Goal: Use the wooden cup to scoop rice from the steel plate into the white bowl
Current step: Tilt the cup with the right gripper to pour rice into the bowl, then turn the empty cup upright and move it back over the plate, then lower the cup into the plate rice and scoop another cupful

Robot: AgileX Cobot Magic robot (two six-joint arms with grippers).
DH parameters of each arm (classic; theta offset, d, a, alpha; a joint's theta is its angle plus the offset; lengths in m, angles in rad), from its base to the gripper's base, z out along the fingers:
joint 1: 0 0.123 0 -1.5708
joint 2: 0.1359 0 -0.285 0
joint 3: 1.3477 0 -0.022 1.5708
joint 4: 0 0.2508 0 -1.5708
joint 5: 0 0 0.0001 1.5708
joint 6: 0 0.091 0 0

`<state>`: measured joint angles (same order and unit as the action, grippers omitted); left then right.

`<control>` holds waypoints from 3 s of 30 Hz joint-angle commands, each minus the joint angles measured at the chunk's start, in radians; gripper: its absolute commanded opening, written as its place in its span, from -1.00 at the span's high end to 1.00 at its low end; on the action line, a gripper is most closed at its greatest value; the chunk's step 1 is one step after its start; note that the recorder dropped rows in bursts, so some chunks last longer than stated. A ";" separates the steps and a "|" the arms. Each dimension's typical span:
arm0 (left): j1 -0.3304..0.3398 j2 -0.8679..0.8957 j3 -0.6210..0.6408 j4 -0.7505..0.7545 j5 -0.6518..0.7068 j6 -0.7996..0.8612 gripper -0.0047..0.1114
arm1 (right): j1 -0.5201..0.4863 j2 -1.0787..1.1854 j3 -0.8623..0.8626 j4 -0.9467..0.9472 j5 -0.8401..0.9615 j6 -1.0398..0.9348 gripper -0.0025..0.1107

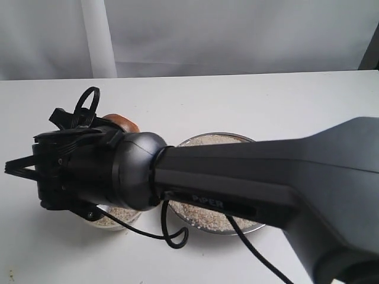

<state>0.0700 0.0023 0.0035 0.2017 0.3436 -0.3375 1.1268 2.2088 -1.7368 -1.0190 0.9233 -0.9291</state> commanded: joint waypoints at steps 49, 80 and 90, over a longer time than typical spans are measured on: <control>0.000 -0.002 -0.004 -0.005 -0.006 -0.002 0.92 | -0.432 -0.224 0.093 0.401 0.298 0.271 0.96; 0.000 -0.002 -0.004 -0.005 -0.006 -0.002 0.92 | -0.437 -0.027 0.292 0.245 0.228 0.222 0.96; 0.000 -0.002 -0.004 -0.005 -0.006 -0.002 0.92 | -0.427 -0.013 0.292 0.273 0.180 0.232 0.96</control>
<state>0.0700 0.0023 0.0035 0.2017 0.3436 -0.3375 0.6974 2.1852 -1.4465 -0.7673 1.1346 -0.6969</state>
